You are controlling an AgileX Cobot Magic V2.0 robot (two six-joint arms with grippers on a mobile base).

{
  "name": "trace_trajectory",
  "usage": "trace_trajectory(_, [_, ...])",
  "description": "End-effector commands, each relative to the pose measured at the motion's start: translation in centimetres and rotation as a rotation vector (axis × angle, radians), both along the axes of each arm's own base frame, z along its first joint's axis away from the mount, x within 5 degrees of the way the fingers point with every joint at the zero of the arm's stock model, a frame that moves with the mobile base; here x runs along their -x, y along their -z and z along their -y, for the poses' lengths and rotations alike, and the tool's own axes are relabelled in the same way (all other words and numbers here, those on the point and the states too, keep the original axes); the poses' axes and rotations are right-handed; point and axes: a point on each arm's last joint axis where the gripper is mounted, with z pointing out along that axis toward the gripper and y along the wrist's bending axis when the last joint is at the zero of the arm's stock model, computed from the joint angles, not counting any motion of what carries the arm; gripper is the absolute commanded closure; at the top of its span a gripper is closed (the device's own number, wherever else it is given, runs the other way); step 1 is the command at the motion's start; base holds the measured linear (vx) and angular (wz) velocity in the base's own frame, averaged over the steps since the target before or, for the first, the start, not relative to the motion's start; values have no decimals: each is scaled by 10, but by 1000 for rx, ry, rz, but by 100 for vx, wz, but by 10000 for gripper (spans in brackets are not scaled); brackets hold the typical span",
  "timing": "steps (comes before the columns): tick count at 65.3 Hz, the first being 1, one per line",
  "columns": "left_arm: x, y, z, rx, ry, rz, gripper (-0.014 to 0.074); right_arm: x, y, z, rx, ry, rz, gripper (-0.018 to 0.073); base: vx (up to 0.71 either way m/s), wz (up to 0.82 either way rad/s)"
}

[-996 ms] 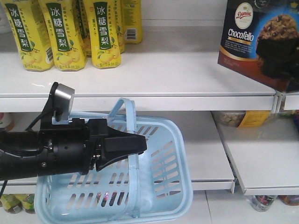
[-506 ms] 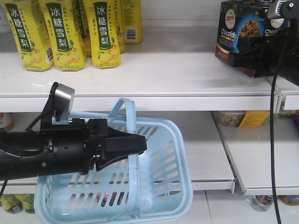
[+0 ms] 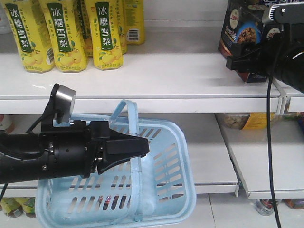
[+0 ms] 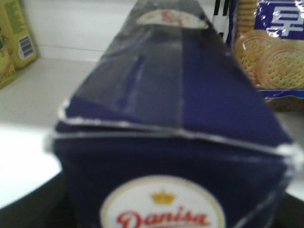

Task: Left arm holds basket, right arm returns cookies
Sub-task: 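Set the box upright on the upper shelf and open the right gripper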

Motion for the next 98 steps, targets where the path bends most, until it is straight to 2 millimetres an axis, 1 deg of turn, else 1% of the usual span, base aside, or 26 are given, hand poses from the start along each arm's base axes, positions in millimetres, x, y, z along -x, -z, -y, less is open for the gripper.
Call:
trace_trajectory(1, [2,-28,1,124,-7,43,599,4,-24,4,3,23,103,-19,0,0])
trace_trajectory(9, [2,-28,1,124,-7,43,599,11,-31,5,-1,14,112,-48,0,0])
trace_trajectory(29, [2,-28,1,124,-7,43,599,33,-44,4,-5,-32,95,-17,0,0])
trace_trajectory(47, [2,-28,1,124,-7,43,599,52,-52,4,74,-87,66,-10,0,0])
trace_trajectory(50, [2,-28,1,124,-7,43,599,55,-54,8,82,-82,58,-10,0,0])
trace_trajectory(53, [2,-28,1,124,-7,43,599,58,-55,16,81,-60,43,-10,0,0])
trace_trajectory(59, [2,-28,1,124,-7,43,599,67,-59,36,55,10,15,-10,0,0])
trace_trajectory(64, [2,-28,1,124,-7,43,599,77,-63,49,49,51,-2,-10,0,0])
trace_trajectory(68, [2,-28,1,124,-7,43,599,89,-67,53,50,59,-13,-10,0,0])
trace_trajectory(85, [2,-28,1,124,-7,43,599,139,-89,48,47,29,26,-10,0,0])
trace_trajectory(93, [2,-28,1,124,-6,43,599,161,-86,47,58,36,61,-10,0,0])
trace_trajectory(98, [2,-28,1,124,-6,43,599,171,-70,47,55,45,61,-10,0,0])
